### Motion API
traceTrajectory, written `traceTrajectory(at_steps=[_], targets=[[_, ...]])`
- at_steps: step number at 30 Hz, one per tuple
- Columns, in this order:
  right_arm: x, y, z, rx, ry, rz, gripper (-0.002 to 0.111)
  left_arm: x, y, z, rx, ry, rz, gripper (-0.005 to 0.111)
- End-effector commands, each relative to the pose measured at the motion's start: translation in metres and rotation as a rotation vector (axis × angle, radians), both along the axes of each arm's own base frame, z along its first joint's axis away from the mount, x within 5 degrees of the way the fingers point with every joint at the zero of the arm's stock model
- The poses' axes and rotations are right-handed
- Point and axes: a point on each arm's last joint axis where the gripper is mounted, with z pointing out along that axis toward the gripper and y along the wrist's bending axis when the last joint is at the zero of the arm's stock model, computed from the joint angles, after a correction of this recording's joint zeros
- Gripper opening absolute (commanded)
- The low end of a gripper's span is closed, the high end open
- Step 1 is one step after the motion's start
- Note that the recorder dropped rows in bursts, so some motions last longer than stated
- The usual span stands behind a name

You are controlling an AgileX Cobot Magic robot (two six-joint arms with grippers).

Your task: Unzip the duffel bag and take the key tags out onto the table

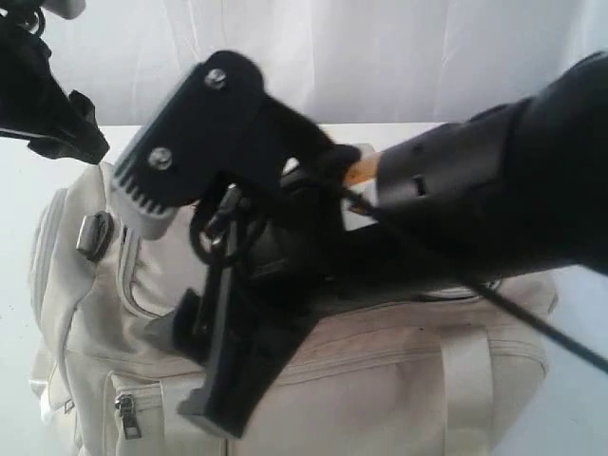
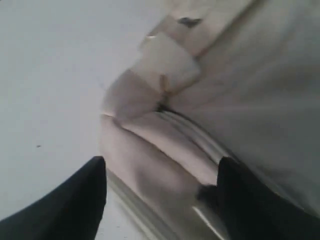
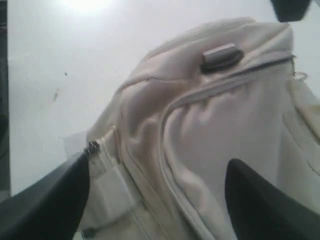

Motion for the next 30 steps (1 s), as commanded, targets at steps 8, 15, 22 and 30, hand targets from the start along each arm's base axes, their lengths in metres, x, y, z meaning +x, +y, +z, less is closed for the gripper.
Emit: traceTrajectory(at_steps=[8, 15, 22, 30], targets=[[0.018, -0.116, 0.027, -0.356, -0.263, -0.672, 0.004, -0.077, -0.034, 0.030, -0.393, 0.184, -0.547, 0.063], [0.032, -0.148, 0.005, -0.268, -0.236, -0.790, 0.000, -0.106, -0.077, 0.011, -0.343, 0.130, -0.827, 0.031], [0.032, -0.143, -0.003, -0.206, -0.083, -0.638, 0.000, -0.119, -0.090, -0.001, -0.061, 0.008, -1.004, 0.000], [0.029, -0.143, 0.000, -0.160, -0.072, -0.640, 0.000, -0.096, -0.107, -0.022, 0.012, -0.017, -0.974, 0.062]])
